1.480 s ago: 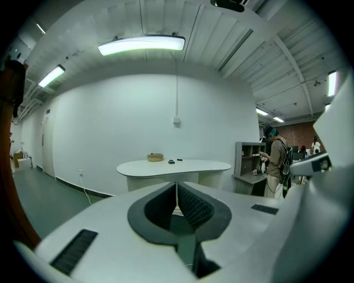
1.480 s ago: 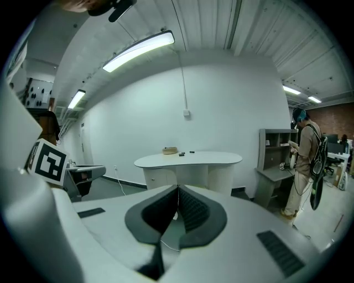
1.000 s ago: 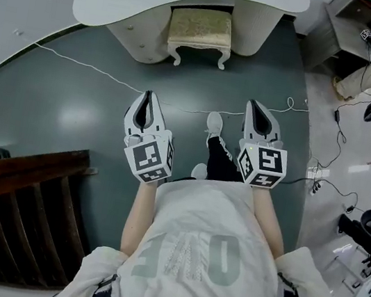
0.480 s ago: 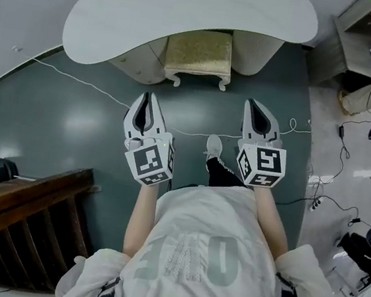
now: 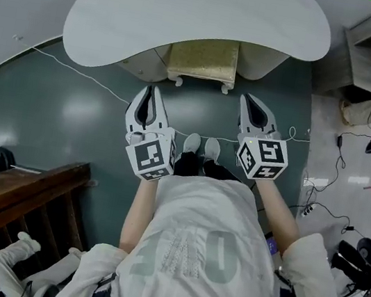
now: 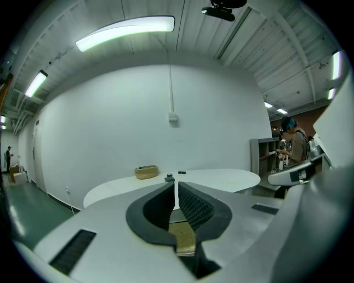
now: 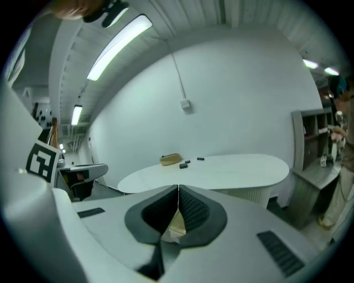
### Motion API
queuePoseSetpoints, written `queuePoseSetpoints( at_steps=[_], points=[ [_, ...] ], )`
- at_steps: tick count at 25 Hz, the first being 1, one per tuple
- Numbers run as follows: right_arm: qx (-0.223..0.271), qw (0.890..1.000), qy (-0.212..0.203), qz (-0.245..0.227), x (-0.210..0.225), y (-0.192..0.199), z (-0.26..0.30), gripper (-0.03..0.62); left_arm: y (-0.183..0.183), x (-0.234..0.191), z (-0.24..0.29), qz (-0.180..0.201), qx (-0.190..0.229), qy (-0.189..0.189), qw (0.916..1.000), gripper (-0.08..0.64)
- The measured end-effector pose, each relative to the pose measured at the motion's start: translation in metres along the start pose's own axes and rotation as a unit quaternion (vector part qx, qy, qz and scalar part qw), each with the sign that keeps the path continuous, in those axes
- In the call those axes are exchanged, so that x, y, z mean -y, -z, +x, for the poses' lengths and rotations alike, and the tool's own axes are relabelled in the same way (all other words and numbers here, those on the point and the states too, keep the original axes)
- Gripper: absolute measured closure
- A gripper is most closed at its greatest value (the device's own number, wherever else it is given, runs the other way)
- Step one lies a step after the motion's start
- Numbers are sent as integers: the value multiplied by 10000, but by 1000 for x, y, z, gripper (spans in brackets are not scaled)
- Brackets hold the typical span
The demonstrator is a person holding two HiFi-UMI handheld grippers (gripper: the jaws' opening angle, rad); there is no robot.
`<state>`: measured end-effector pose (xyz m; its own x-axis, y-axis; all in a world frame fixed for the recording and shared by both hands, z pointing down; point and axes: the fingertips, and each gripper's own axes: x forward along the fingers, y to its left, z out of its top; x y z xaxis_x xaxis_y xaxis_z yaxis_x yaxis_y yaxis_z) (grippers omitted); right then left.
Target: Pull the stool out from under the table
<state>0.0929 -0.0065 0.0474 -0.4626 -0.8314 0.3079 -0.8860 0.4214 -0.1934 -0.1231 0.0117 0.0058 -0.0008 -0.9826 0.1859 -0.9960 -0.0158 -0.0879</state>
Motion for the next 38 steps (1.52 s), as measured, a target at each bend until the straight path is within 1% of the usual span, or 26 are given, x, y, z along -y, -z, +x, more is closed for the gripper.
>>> queuePoseSetpoints(
  at_steps=[1, 2, 5, 6, 8, 11, 16, 20, 22, 25, 26, 27, 28, 30, 32, 38],
  points=[
    [-62, 9999, 4, 115, -1, 3, 4, 561, 0, -2, 4, 4, -5, 50, 10000, 525],
    [-88, 9999, 65, 100, -1, 3, 6, 561, -1, -4, 8, 16, 7, 93, 10000, 523],
    [79, 9989, 372, -262, -1, -8, 8, 561, -11, -9, 21, 39, 99, 193, 9998, 523],
    [147, 9984, 457, -298, 1, -13, 10, 561, -14, -10, 26, 54, 134, 232, 9996, 524],
    [224, 9979, 568, -217, 5, -19, 14, 561, -18, -9, 34, 70, 178, 285, 9994, 523],
    [219, 9978, 600, -191, 13, -24, 20, 561, -21, -8, 41, 57, 176, 330, 9993, 525],
    [149, 9964, 586, -595, 22, -35, 33, 561, -16, -4, 54, 129, 15, 449, 9989, 525],
    [326, 9950, 805, -489, 28, -43, 36, 561, -12, -1, 59, 96, -74, 439, 9990, 523],
    [348, 9953, 803, -417, 28, -41, 38, 561, -10, 0, 60, 35, -95, 451, 9989, 523],
    [284, 9974, 567, -349, 23, -37, 42, 560, -10, 1, 63, -80, -55, 414, 9991, 521],
    [247, 9983, 446, -294, 21, -35, 44, 556, -10, 2, 65, -137, -36, 420, 9990, 480],
    [199, 9991, 319, -220, 18, -33, 45, 464, -11, 3, 67, -209, -15, 466, 9987, 355],
    [142, 9995, 215, -156, 16, -31, 47, 316, -12, 6, 69, -290, 4, 529, 9982, 274],
    [64, 9998, 128, -146, 15, -26, 48, 290, -11, 10, 71, -441, 22, 615, 9971, 247],
    [22, 9998, 118, -172, 15, -22, 47, 273, -9, 12, 70, -555, 12, 624, 9965, 236],
    [-120, 9996, 192, -144, 19, -13, 40, 272, 0, 16, 66, -650, -37, 640, 9958, 233]
  ],
)
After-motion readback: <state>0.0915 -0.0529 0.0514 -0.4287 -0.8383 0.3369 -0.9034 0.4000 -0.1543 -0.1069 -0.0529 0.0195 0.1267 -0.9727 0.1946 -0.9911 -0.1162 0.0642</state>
